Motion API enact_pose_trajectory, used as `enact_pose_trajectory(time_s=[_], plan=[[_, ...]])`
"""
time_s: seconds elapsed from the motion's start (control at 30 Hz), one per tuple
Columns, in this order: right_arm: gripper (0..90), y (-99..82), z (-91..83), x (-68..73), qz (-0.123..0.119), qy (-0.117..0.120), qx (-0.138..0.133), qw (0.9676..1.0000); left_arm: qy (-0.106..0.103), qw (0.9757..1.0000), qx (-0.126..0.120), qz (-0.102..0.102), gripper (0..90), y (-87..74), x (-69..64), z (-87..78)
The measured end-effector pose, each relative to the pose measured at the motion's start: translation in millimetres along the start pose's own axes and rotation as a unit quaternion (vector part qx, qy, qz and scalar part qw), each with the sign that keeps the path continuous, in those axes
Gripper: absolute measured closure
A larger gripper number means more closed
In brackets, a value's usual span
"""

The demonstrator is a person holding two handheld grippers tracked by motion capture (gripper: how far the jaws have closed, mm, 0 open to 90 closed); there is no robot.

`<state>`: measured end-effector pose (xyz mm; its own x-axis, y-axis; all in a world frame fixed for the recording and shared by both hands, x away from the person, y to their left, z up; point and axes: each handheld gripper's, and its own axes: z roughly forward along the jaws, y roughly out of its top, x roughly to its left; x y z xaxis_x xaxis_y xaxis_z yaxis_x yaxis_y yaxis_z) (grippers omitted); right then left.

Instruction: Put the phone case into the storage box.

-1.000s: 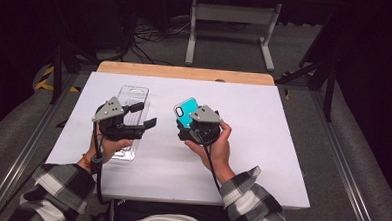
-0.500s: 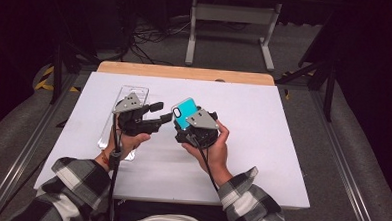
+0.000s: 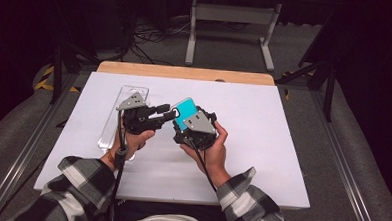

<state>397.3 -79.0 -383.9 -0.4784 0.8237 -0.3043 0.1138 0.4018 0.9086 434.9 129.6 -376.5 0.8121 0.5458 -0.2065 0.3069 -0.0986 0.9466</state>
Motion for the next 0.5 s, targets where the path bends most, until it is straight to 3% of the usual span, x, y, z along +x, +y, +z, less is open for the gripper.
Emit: enact_pose_trajectory(time_s=[0.13,0.27,0.5], plan=[[16.8,-0.3,0.1,1.9,-0.005,0.001,-0.001,1.0,0.001,1.0,-0.009,0.004,71.0,-0.1,-2.4,0.1],[16.8,-0.1,0.3,3.4,-0.009,-0.003,-0.002,1.0,-0.006,0.9999,-0.012,0.002,74.1,-0.2,-2.3,-1.2],[17.1,-0.7,0.8,2.3,-0.003,-0.003,0.0,1.0,-0.011,0.9996,-0.011,0.022,78.1,0.3,-5.3,-1.9]])
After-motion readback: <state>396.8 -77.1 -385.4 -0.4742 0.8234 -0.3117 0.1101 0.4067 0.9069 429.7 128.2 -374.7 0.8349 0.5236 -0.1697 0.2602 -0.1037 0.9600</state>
